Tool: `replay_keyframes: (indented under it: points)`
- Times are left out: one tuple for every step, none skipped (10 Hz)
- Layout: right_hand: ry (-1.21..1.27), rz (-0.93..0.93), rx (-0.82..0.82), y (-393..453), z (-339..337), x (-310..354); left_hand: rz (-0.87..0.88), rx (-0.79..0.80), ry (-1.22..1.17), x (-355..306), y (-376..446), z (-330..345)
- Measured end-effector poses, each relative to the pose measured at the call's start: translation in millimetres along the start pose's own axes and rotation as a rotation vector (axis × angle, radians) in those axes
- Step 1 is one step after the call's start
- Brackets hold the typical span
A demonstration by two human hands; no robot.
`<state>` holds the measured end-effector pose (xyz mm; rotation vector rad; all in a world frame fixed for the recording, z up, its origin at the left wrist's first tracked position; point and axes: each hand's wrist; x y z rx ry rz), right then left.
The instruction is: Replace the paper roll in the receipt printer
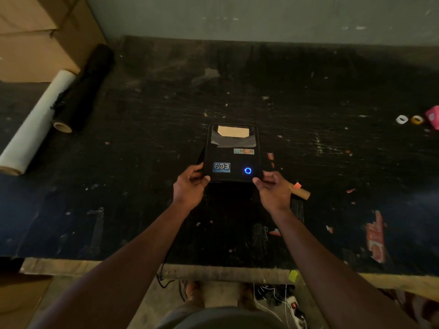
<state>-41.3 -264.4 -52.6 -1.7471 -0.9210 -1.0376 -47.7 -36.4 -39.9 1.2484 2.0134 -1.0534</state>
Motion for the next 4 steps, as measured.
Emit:
replay_keyframes:
  points:
    - [-0.013, 0.000, 0.011, 1, -2, 0, 0.007, 0.004, -0.004, 0, -2, 0]
    - [-0.024, -0.019, 0.039, 2, -4, 1, 0.014, 0.015, 0.012, -1, -2, -2]
    - [-0.022, -0.019, 0.057, 5, -7, 1, 0.025, 0.039, 0.041, -1, 0, -6]
    - [-0.121, 0.033, 0.086, -3, -24, -15, 0.028, 0.065, 0.113, 14, -2, -17]
Point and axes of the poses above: each hand's wrist, its own y-axis towards the middle knuckle, its own z-axis out of the palm, x = y × z, and after that the axes turned 7 degrees about y, right-handed
